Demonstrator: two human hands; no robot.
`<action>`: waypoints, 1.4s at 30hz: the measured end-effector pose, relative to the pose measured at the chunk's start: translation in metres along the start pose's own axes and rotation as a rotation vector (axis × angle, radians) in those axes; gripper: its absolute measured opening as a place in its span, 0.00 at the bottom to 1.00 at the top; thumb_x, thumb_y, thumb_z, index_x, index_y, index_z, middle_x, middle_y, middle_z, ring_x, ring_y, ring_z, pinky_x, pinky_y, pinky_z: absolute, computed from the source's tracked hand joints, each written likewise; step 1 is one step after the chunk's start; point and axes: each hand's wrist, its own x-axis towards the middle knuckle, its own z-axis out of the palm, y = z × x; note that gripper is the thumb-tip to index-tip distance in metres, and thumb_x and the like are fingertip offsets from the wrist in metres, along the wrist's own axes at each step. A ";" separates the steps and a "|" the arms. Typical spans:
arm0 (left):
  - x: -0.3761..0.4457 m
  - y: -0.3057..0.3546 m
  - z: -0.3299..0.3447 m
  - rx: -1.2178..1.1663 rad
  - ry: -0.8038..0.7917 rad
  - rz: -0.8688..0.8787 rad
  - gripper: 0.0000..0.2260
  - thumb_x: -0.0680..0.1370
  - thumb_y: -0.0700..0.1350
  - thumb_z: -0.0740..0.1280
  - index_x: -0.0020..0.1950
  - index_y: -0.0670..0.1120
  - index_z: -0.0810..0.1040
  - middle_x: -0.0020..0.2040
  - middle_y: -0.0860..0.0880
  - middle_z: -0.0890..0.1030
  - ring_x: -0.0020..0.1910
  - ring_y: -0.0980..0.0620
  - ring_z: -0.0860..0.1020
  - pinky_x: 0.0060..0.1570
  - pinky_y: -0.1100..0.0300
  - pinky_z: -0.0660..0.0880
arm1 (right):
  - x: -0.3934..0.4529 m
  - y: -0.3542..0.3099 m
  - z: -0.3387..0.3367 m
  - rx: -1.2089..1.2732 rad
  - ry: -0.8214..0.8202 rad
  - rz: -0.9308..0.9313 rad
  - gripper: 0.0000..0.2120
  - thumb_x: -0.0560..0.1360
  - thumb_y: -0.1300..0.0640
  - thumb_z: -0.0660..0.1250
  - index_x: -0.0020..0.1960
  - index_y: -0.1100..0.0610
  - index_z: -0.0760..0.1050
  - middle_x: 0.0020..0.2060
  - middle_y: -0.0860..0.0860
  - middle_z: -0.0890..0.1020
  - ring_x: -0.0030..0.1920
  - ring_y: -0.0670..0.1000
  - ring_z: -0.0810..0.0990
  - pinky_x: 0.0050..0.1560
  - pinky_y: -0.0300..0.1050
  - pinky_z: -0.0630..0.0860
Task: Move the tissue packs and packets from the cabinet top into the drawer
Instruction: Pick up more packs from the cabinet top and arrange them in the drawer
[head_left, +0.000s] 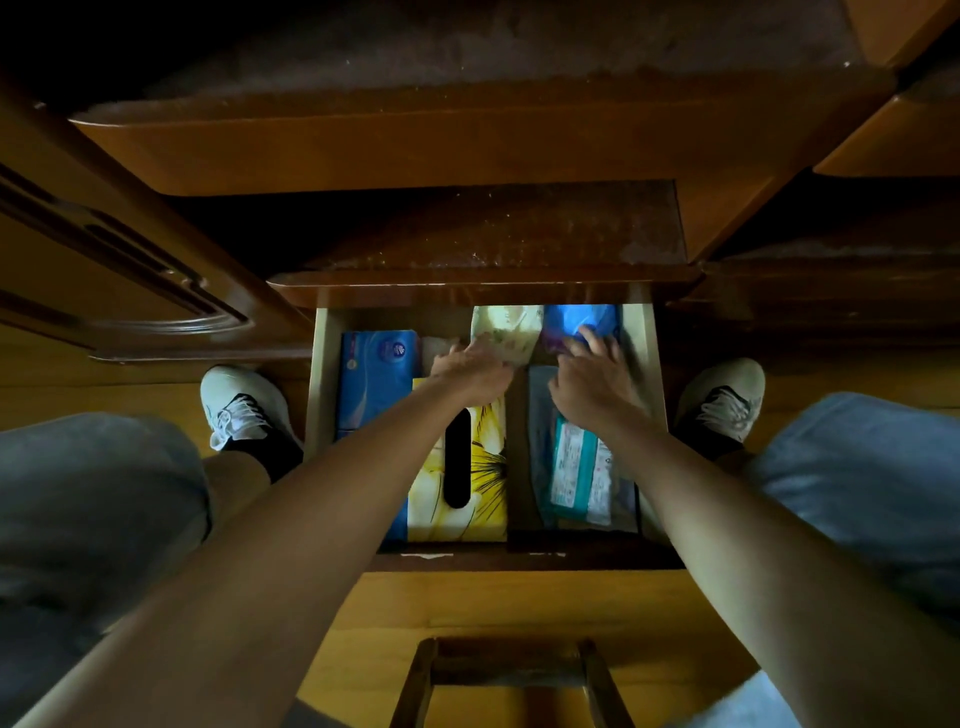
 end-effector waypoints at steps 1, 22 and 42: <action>0.004 0.002 0.003 -0.008 -0.013 -0.010 0.28 0.83 0.59 0.55 0.82 0.51 0.56 0.81 0.43 0.63 0.78 0.37 0.63 0.74 0.41 0.63 | -0.001 0.001 0.001 -0.010 0.014 -0.002 0.21 0.81 0.48 0.57 0.67 0.56 0.76 0.77 0.51 0.67 0.80 0.55 0.53 0.76 0.59 0.53; -0.037 0.025 0.036 0.009 0.427 0.462 0.29 0.81 0.54 0.63 0.79 0.42 0.63 0.80 0.45 0.60 0.75 0.42 0.67 0.69 0.50 0.70 | -0.025 0.002 -0.001 0.022 0.110 0.030 0.24 0.80 0.45 0.59 0.72 0.56 0.73 0.78 0.51 0.65 0.80 0.54 0.53 0.78 0.57 0.56; -0.023 0.062 0.038 0.000 0.198 0.392 0.33 0.82 0.47 0.64 0.83 0.49 0.50 0.83 0.49 0.56 0.80 0.43 0.58 0.75 0.46 0.62 | -0.060 0.015 -0.013 0.138 0.335 0.092 0.08 0.78 0.55 0.61 0.48 0.53 0.79 0.46 0.49 0.82 0.46 0.52 0.83 0.39 0.44 0.71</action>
